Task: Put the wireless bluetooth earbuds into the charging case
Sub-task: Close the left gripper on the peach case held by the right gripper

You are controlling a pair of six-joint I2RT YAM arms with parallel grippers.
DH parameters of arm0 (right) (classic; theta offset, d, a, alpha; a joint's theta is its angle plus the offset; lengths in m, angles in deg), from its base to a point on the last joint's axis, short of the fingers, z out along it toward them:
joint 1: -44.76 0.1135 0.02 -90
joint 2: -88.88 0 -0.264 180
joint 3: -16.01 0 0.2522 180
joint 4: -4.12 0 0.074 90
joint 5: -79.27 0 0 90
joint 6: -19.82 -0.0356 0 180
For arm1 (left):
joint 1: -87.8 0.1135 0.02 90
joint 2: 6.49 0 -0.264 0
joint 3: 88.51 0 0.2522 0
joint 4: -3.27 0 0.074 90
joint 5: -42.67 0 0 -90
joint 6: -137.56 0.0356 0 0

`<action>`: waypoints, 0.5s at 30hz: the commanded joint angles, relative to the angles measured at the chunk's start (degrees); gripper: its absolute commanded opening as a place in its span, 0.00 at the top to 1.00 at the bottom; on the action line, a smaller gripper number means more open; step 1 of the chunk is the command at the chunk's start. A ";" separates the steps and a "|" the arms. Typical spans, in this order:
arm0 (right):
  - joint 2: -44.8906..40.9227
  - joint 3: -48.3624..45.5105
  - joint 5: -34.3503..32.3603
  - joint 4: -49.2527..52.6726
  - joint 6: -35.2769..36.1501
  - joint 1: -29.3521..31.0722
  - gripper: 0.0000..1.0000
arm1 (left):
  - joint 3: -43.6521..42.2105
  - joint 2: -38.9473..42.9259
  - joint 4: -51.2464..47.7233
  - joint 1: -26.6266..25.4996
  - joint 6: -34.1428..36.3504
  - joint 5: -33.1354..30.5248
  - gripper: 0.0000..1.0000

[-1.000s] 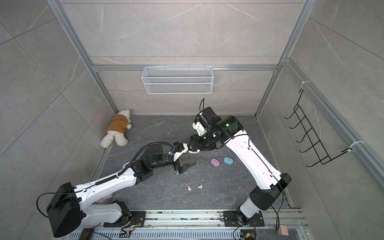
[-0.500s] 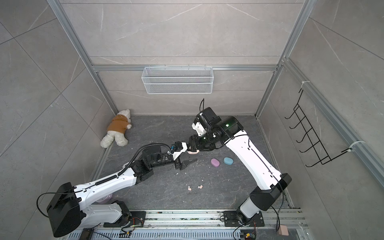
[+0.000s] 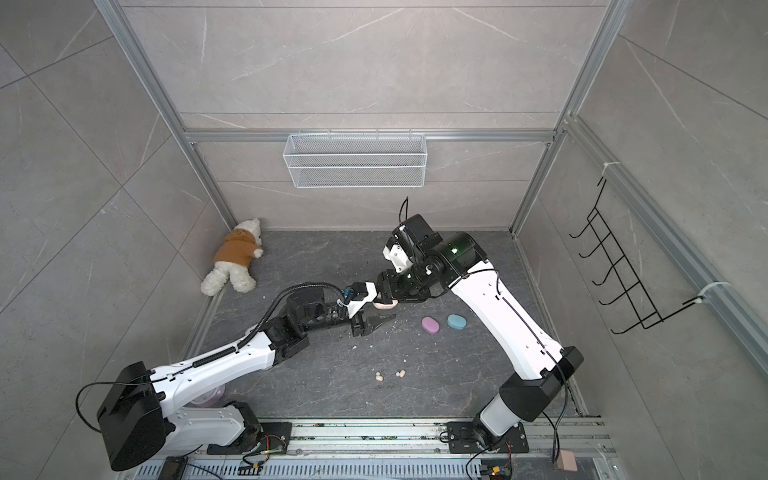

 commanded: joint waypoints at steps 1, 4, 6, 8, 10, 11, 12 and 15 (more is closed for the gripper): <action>-0.98 1.41 1.05 -0.83 -0.54 0.30 0.42 | 1.73 0.06 1.16 -0.15 0.65 2.07 0.37; -1.09 1.31 0.90 -0.92 -0.53 0.33 0.42 | 1.98 0.17 0.82 -0.20 0.96 2.04 0.40; -1.11 1.47 0.90 -1.12 -0.62 0.30 0.42 | 2.20 0.19 0.11 -0.14 1.26 2.01 0.42; -0.93 1.91 1.07 -1.04 -0.54 0.36 0.42 | 2.18 0.12 0.03 -0.22 1.25 1.92 0.43; -0.84 2.14 1.17 -1.01 -0.52 0.34 0.42 | 2.30 0.21 -0.08 -0.15 1.29 1.98 0.45; -0.85 2.12 1.16 -1.03 -0.54 0.36 0.42 | 2.30 0.23 -0.15 -0.18 1.27 1.98 0.46; -0.85 2.10 1.27 -1.00 -0.55 0.36 0.42 | 2.34 0.13 -0.23 -0.22 1.35 1.97 0.47; -0.75 2.17 1.42 -1.05 -0.63 0.31 0.42 | 2.42 0.15 -0.27 -0.22 1.27 1.92 0.49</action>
